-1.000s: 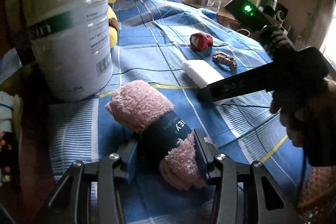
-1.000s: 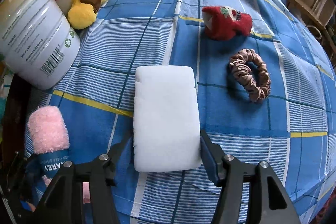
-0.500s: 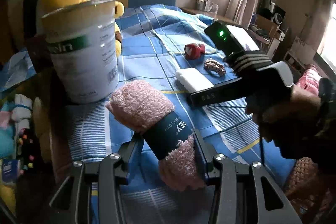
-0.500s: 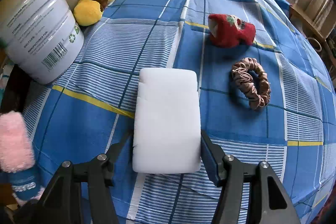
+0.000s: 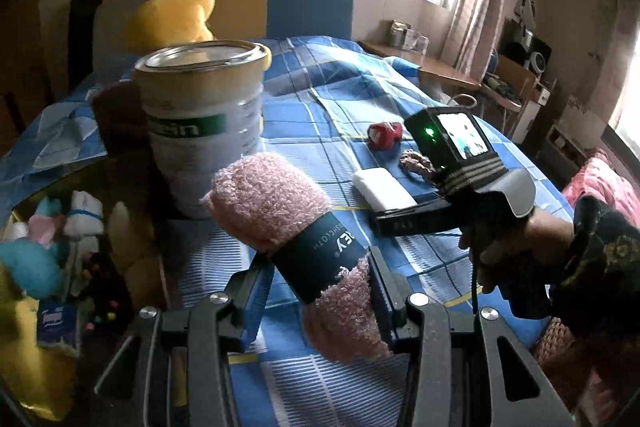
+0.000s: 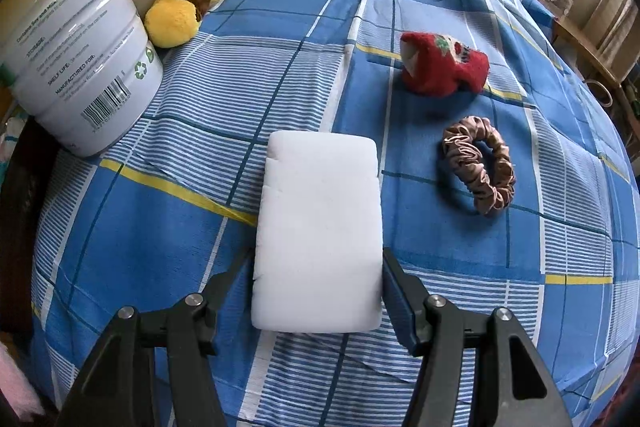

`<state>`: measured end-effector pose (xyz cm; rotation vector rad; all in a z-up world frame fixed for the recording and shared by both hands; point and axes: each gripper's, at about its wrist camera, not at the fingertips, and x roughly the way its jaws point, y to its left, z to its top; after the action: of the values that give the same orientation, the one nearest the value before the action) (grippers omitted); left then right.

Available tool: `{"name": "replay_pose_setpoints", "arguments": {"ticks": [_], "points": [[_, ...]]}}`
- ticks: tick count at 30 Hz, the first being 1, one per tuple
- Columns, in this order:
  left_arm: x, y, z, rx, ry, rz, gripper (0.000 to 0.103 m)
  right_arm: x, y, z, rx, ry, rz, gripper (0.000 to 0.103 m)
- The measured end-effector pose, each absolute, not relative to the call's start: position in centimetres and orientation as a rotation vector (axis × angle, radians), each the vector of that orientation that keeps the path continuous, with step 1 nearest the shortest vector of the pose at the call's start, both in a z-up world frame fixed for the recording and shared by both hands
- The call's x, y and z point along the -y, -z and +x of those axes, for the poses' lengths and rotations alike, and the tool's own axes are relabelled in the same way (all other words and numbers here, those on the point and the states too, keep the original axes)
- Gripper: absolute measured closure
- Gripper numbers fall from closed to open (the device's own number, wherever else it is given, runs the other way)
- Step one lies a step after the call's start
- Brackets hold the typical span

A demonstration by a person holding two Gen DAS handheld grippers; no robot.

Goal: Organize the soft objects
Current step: 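Carry the towel roll toward the gold tray with the left tool while the right tool holds the sponge, then lower the pink towel roll into the gold tray and open the left tool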

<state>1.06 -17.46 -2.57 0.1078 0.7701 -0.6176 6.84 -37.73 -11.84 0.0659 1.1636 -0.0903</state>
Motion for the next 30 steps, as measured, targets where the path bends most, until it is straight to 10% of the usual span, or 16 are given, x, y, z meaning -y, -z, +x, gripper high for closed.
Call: {"name": "replay_pose_setpoints", "arguments": {"ticks": [30], "points": [[7.0,2.4,3.5,-0.753,0.349,0.042,0.056,37.9,11.8,6.8,-1.156,0.087,0.044,0.041]]}}
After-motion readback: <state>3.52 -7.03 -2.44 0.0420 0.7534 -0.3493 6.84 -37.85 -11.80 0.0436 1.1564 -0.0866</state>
